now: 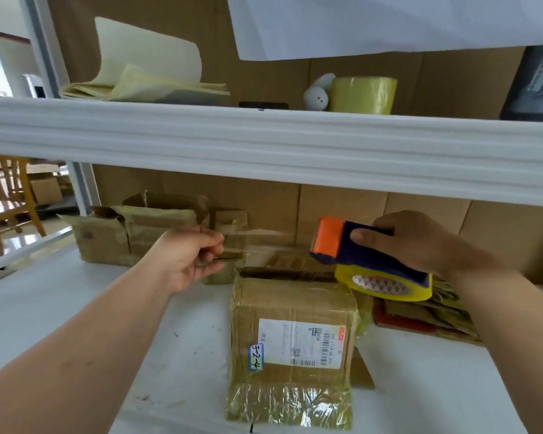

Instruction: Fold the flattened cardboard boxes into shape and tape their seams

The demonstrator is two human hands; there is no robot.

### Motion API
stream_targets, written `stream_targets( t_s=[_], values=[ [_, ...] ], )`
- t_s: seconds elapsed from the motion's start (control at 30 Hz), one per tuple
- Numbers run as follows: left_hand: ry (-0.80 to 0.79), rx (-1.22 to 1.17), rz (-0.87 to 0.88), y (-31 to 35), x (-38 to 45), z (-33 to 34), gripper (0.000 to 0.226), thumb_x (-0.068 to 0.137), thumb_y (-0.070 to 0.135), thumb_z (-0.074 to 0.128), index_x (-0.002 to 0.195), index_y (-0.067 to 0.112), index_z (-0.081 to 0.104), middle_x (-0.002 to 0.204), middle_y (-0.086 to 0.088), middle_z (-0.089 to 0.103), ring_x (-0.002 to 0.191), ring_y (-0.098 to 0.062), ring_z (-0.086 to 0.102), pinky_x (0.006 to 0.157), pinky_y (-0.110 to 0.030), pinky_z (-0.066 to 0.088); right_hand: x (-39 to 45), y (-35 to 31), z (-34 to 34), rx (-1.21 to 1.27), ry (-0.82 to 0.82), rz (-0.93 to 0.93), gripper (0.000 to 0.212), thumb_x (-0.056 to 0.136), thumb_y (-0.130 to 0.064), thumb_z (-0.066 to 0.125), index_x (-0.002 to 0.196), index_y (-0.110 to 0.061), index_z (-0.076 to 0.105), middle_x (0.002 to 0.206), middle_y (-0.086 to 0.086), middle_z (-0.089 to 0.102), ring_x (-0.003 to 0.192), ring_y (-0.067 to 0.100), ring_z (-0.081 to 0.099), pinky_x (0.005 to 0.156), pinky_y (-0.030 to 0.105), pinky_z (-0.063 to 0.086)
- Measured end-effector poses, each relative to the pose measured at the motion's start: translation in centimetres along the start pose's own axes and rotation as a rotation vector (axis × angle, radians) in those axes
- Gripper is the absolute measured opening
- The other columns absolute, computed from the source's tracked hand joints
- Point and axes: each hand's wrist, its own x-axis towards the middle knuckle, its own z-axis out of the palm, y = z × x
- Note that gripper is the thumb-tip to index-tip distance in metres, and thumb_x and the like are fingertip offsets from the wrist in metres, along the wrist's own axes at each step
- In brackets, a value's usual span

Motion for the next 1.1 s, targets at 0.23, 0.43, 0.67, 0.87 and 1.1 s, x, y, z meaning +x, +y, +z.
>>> stream_targets(
  t_s=[0.23,0.43,0.67,0.87,1.1],
  values=[
    [0.065,0.030,-0.169,-2.9,-0.1,-0.2,0.002,0.091,0.004,0.065,0.092,0.003,0.066,0.068,-0.007,0.061,0.057,-0.011,0.049,0.059,-0.034,0.059,2.1,-0.3,0.1,-0.066,-0.134,-0.025,0.069,0.059,-0.083,0.039,0.075,-0.023,0.068,0.072,-0.001,0.067,0.067,0.013,0.063,0.060,0.025,0.040],
    [0.089,0.053,-0.188,-3.1,0.4,-0.1,0.004,0.092,0.006,0.065,0.095,0.003,0.067,0.068,-0.006,0.062,0.055,-0.010,0.050,0.063,-0.035,0.056,2.7,-0.8,0.0,-0.138,-0.164,-0.027,0.080,0.056,-0.086,0.036,0.078,-0.017,0.070,0.074,0.004,0.069,0.069,0.018,0.065,0.065,0.028,0.045],
    [0.098,0.079,-0.080,-3.2,0.8,2.0,0.010,0.096,0.007,0.057,0.087,0.008,0.061,0.060,-0.003,0.051,0.054,-0.012,0.045,0.070,-0.036,0.057,1.7,0.0,-0.3,-0.158,-0.104,0.010,0.067,0.072,-0.082,0.044,0.077,-0.020,0.069,0.070,0.000,0.067,0.067,0.015,0.065,0.060,0.025,0.043],
    [0.039,0.156,0.021,-3.1,1.4,3.2,0.012,0.102,0.014,0.049,0.099,0.010,0.060,0.074,-0.006,0.057,0.072,-0.019,0.054,0.066,-0.031,0.045,0.3,1.3,0.9,-0.113,-0.081,0.072,0.072,0.064,-0.089,0.040,0.077,-0.023,0.068,0.074,-0.003,0.068,0.070,0.013,0.065,0.070,0.031,0.052],
    [0.018,0.242,-0.004,-4.3,1.6,2.1,0.010,0.097,0.015,0.060,0.097,0.007,0.065,0.066,-0.006,0.064,0.077,-0.021,0.069,0.061,-0.027,0.048,0.1,1.9,1.4,-0.196,-0.129,0.101,0.063,0.082,-0.079,0.043,0.082,-0.021,0.068,0.078,0.000,0.067,0.071,0.013,0.064,0.063,0.026,0.045]
  ],
)
